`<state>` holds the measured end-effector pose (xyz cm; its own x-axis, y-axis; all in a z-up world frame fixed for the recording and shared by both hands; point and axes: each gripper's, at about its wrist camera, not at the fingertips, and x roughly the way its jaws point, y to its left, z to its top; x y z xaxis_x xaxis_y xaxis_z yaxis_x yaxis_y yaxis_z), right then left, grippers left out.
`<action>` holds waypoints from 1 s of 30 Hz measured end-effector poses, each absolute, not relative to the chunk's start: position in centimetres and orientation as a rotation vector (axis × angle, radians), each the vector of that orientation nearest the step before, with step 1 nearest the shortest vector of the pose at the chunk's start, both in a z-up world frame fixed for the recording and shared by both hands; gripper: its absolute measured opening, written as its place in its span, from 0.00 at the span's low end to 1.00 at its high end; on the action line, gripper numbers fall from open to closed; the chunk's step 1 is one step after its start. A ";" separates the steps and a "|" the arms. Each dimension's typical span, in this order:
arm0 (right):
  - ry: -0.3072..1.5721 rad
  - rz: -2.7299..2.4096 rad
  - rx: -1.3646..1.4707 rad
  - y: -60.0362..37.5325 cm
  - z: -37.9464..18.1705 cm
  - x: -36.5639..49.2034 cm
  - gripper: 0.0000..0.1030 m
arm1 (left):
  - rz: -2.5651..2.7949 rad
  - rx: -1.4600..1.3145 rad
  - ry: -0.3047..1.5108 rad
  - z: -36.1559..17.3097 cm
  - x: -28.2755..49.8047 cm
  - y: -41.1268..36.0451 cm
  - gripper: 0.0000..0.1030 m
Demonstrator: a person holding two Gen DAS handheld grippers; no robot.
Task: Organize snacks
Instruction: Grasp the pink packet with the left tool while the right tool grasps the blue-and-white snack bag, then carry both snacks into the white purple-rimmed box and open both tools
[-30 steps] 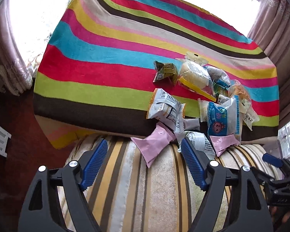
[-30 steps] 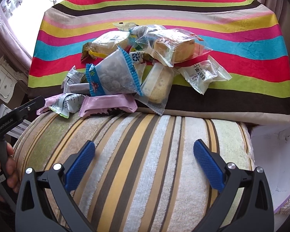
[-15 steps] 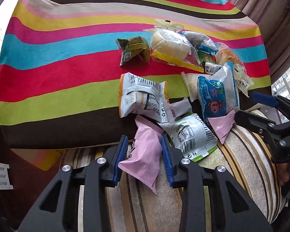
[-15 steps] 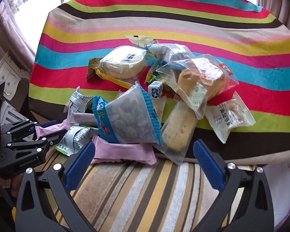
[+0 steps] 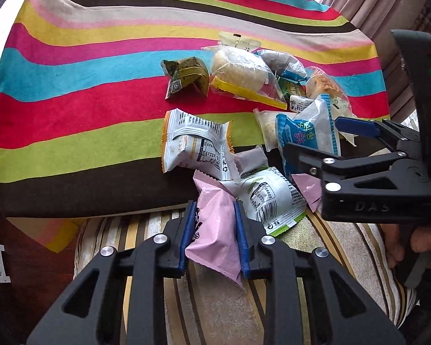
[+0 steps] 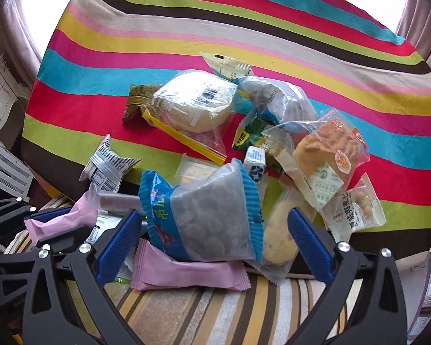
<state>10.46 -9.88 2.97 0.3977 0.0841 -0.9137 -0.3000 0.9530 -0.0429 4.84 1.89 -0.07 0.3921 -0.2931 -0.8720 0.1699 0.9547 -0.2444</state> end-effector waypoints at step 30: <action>0.943 0.302 0.232 -22.1 8.4 7.7 0.57 | -0.138 -0.196 0.949 5.8 1.7 0.6 0.23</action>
